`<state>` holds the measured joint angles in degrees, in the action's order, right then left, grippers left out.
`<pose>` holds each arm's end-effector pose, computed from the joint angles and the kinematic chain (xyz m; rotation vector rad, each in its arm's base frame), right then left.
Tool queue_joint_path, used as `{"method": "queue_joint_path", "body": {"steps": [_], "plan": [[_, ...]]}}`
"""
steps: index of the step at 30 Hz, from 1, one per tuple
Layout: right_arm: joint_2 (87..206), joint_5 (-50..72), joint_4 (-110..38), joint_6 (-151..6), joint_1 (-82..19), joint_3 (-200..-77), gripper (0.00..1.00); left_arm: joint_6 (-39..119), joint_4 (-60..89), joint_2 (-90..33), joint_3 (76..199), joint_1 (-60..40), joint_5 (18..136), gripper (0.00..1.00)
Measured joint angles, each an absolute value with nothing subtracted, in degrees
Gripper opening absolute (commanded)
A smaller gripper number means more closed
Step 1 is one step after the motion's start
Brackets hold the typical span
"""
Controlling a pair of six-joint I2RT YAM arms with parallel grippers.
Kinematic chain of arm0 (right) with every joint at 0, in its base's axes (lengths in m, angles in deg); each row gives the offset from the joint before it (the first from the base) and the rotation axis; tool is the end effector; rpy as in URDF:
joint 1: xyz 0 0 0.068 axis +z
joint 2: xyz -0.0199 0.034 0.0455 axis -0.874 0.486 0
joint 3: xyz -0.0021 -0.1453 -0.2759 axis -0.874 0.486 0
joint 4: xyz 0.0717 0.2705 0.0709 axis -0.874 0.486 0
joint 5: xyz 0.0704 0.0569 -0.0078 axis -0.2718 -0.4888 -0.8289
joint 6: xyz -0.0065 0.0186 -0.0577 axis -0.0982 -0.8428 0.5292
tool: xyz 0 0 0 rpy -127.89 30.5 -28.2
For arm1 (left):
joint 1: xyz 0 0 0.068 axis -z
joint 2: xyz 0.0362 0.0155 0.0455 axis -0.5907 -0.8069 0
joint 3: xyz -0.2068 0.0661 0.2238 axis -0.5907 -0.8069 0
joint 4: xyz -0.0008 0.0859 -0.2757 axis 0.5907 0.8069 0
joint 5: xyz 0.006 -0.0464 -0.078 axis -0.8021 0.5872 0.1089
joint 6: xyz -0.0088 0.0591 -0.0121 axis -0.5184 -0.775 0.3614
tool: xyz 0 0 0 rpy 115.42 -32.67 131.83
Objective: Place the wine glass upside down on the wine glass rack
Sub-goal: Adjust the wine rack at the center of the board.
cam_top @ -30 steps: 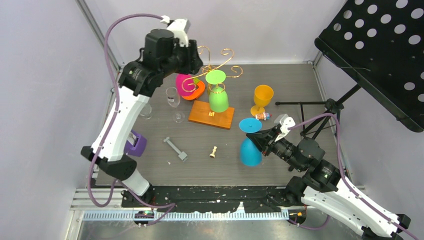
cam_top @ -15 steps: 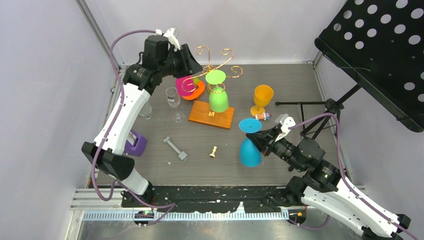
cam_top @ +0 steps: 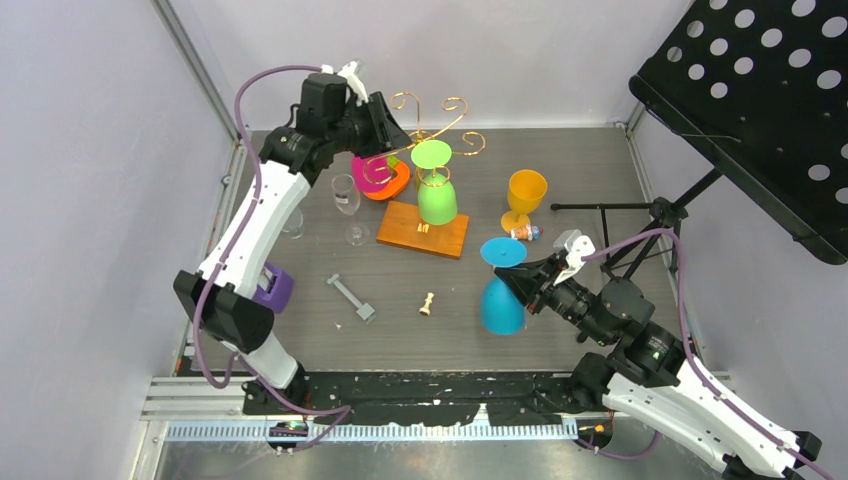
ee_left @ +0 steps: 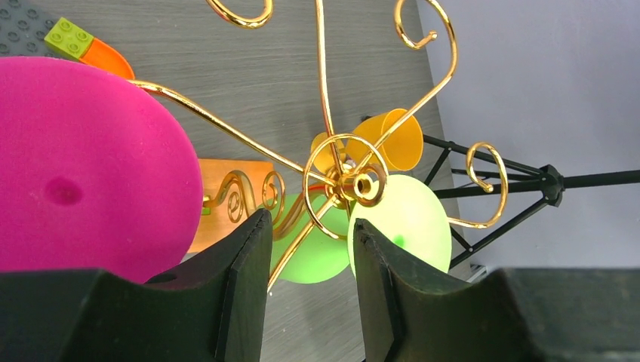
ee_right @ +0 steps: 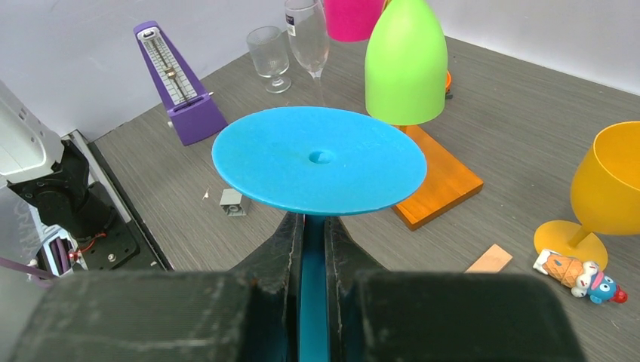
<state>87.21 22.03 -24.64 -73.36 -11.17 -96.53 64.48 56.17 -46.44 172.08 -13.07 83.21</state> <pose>0.0755 0.0853 0.3417 -0.5389 1.5287 0.7401 0.3632 -0.1677 0.4827 -0.0693 2.1429 -0.8844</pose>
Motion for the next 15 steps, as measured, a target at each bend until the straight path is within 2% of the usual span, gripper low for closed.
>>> {"method": "queue_joint_path", "body": {"steps": [11, 15], "plan": [[86.9, 22.2, -24.1, -73.4, -11.2, -96.5, 0.06, 66.4, 53.9, -50.0, 172.1, -13.1, 83.9, 0.39], [86.7, 22.3, -24.0, -73.4, -11.2, -96.5, 0.06, 67.5, 53.6, -50.2, 172.1, -13.1, 84.3, 0.29]]}}
